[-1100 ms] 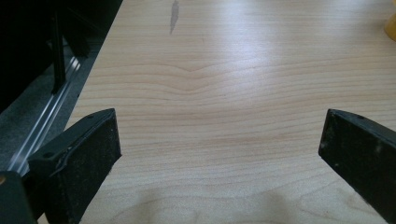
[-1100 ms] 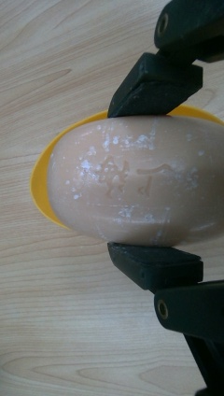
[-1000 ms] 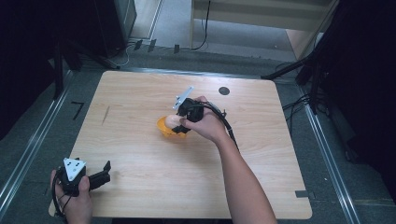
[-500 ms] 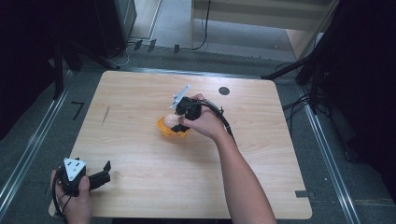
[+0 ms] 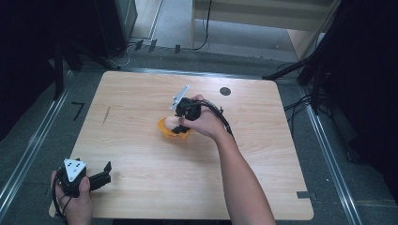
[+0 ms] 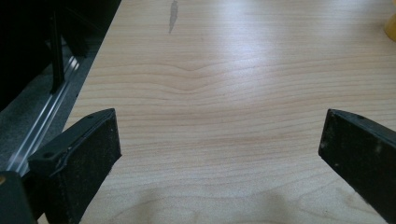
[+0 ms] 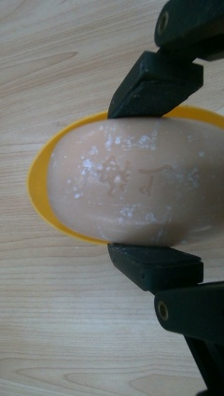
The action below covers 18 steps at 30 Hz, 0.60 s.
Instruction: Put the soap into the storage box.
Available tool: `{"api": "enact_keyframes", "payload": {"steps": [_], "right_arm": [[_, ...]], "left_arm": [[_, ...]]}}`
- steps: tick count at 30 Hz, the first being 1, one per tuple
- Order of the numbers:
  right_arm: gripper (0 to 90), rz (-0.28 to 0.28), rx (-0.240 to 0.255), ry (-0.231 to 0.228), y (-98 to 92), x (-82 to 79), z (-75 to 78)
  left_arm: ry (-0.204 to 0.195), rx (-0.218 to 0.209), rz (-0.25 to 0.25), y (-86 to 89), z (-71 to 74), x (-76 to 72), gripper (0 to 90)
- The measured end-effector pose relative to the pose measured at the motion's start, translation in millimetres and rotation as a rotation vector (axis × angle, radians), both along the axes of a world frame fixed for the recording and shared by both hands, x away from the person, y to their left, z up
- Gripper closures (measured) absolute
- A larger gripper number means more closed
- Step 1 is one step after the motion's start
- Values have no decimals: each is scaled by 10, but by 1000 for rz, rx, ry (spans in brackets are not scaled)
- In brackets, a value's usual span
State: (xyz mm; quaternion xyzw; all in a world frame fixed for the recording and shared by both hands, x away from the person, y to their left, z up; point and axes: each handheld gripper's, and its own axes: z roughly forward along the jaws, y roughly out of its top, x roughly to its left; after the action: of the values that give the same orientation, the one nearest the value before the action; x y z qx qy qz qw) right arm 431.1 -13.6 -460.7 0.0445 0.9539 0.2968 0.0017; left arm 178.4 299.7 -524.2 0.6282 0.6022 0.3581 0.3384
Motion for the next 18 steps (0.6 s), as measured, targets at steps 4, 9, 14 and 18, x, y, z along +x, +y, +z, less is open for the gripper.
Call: {"api": "enact_keyframes", "payload": {"steps": [4,9,14,18], "right_arm": [[327,-30,56,-1,-56,13,85],[328,-39,51,-5,-101,-8,91],[327,-72,73,4,-201,-32,74],[318,-94,77,8,-294,-75,50]], "left_arm": [[-3,-1,2,0,0,-2,0],[-2,-2,1,1,0,-1,0],[1,1,-1,-1,1,1,0],[5,6,-1,-7,2,0,0]]}}
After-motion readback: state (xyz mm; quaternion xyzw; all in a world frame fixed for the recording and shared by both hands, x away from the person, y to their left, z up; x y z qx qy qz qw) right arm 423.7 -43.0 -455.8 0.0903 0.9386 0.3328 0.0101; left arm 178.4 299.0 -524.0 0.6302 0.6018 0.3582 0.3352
